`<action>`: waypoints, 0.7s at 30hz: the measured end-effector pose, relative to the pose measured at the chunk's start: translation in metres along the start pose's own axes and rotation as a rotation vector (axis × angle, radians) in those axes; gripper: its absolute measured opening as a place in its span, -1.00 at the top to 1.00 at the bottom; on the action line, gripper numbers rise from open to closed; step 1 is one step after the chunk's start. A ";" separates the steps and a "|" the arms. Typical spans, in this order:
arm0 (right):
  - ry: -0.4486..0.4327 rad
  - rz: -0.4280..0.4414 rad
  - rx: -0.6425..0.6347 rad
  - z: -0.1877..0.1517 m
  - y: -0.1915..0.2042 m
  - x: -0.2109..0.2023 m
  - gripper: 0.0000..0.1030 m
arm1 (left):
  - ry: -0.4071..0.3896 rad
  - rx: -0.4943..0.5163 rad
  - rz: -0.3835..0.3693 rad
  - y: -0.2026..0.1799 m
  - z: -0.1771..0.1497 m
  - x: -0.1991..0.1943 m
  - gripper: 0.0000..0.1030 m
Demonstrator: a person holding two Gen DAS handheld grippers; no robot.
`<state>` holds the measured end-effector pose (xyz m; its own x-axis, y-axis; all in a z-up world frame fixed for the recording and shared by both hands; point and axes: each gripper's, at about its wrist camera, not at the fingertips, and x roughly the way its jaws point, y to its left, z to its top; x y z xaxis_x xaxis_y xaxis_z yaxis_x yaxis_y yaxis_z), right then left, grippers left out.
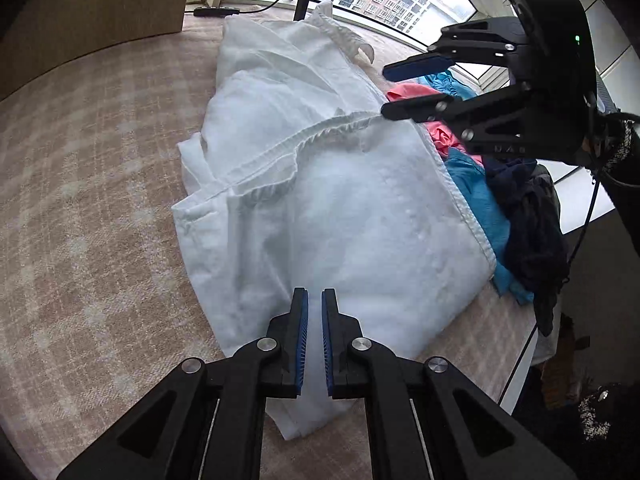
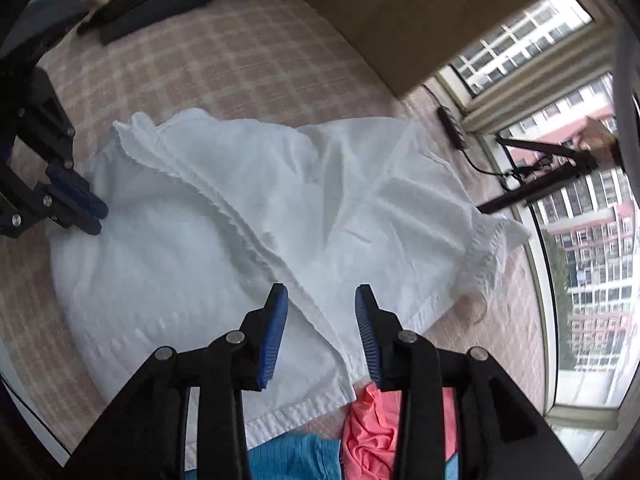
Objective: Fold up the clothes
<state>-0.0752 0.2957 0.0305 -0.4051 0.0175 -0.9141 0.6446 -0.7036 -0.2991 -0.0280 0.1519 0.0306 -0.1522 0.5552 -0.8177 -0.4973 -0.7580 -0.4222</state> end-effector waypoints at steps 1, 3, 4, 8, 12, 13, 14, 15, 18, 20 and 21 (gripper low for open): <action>-0.035 0.021 0.084 -0.014 -0.007 -0.012 0.33 | -0.017 0.013 -0.007 -0.004 0.000 -0.007 0.89; -0.104 0.090 0.209 -0.045 -0.002 -0.029 0.33 | -0.043 0.046 -0.008 -0.012 -0.001 -0.017 0.89; -0.127 0.123 0.266 -0.058 0.003 -0.034 0.33 | -0.048 0.060 0.007 -0.015 0.000 -0.019 0.89; -0.066 0.182 0.412 -0.091 0.040 -0.002 0.33 | -0.060 0.030 0.050 0.000 0.013 -0.008 0.88; -0.017 0.203 0.470 -0.119 0.044 0.007 0.33 | -0.002 -0.028 0.151 0.030 0.022 0.001 0.97; 0.004 0.206 0.481 -0.122 0.039 0.000 0.33 | -0.001 -0.029 0.168 0.034 0.024 -0.006 0.97; 0.009 0.205 0.493 -0.125 0.033 -0.009 0.33 | -0.019 -0.011 0.190 0.034 0.028 -0.019 0.97; -0.016 0.199 0.508 -0.128 0.025 -0.024 0.33 | -0.040 0.009 0.214 0.033 0.033 -0.033 0.97; -0.106 0.204 0.594 -0.129 -0.012 -0.079 0.33 | -0.091 0.070 0.245 0.029 0.057 -0.073 0.94; -0.186 0.205 0.665 -0.124 -0.045 -0.114 0.33 | -0.118 0.116 0.250 0.022 0.080 -0.095 0.84; -0.211 0.202 0.698 -0.120 -0.061 -0.125 0.33 | -0.129 0.132 0.247 0.018 0.091 -0.101 0.68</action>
<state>0.0137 0.4217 0.1307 -0.4832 -0.2464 -0.8401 0.1872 -0.9665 0.1757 -0.0989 0.1133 0.1415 -0.3856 0.4050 -0.8291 -0.5374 -0.8290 -0.1550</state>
